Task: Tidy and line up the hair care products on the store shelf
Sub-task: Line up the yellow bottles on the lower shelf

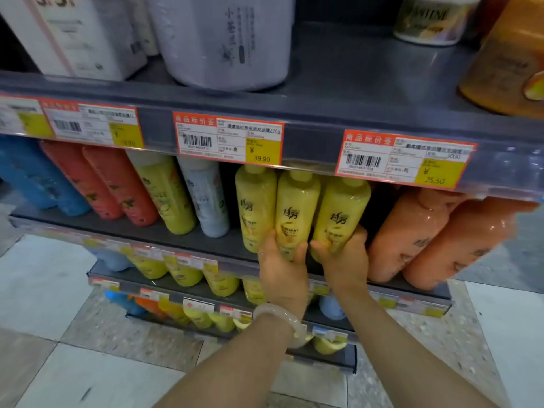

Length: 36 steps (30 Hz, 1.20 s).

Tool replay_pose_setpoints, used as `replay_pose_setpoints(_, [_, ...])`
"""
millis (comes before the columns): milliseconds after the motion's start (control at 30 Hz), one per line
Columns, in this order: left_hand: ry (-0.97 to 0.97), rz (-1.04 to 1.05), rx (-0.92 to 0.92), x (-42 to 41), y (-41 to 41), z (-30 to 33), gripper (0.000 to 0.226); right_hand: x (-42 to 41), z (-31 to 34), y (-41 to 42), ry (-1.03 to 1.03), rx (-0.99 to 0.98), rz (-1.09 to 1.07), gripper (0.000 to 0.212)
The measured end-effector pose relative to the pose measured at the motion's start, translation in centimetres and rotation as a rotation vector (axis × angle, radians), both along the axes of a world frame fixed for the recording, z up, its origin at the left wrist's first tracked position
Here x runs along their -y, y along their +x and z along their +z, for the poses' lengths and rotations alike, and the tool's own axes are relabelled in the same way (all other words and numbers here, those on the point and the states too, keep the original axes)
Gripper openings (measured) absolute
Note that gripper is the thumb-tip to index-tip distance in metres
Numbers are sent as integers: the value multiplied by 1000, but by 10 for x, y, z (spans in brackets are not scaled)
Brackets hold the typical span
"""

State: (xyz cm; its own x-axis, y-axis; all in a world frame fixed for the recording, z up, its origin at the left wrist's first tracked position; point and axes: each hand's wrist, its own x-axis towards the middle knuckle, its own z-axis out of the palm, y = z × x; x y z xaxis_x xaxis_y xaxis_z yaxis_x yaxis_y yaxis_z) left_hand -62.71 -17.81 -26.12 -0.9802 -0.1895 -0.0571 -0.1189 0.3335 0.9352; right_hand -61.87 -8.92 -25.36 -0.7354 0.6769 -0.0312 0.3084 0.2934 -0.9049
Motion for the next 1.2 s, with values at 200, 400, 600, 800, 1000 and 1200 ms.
replay_pose_setpoints(200, [-28,52,24,-1,0,-1,53,-4,1,4,10,32,31,62])
replay_pose_setpoints(400, [-5,-31,19,6,-4,-3,51,-4,5,7,-30,52,45,62])
replay_pose_setpoints(600, [-15,-27,-60,43,-8,-5,46,6,3,20,-91,116,-11,62])
replay_pose_setpoints(800, [11,-146,-38,72,-41,0,83,59,5,31,-101,53,128,56])
replay_pose_setpoints(1000, [21,-304,-4,71,-62,-2,60,63,5,-11,37,56,103,47])
replay_pose_setpoints(1200, [3,-264,-73,77,-62,-8,55,70,7,-20,102,125,10,46])
